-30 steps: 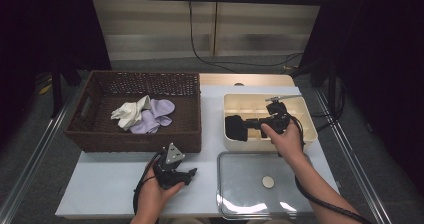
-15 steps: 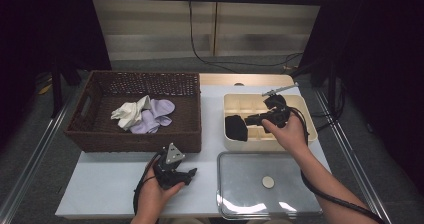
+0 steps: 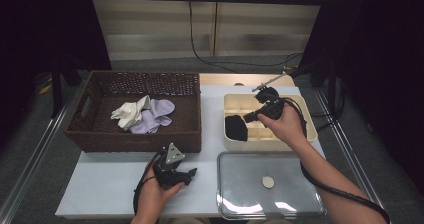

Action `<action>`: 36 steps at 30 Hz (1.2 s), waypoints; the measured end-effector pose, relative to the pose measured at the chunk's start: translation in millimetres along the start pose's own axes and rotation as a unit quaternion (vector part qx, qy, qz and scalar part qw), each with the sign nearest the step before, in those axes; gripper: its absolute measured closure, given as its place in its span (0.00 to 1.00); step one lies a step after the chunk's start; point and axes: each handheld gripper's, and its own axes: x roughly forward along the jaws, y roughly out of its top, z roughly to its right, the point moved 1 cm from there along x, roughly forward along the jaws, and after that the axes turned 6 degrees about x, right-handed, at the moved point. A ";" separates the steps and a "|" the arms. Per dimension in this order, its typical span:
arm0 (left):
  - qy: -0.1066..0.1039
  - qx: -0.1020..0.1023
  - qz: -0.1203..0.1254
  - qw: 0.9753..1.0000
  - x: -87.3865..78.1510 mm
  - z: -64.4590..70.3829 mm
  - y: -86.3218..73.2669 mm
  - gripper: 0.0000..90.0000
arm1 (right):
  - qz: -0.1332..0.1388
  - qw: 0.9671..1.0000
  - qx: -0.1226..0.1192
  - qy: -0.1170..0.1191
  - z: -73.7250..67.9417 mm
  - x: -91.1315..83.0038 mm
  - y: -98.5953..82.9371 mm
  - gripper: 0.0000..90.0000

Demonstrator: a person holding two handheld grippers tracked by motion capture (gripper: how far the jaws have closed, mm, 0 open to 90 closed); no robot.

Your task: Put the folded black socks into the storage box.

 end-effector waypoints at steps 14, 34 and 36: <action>0.003 -0.004 0.005 1.000 0.7 0.6 0.0 0.32 | -0.039 0.999 -0.023 -0.013 -6.7 2.2 19.0 1.00; 0.002 0.001 0.001 1.000 0.3 0.1 0.0 0.32 | -0.039 0.999 -0.002 0.015 5.0 48.1 -2.7 1.00; 0.002 0.001 0.001 1.000 0.2 0.2 0.0 0.32 | -0.038 0.999 -0.001 0.021 4.1 49.8 -5.3 1.00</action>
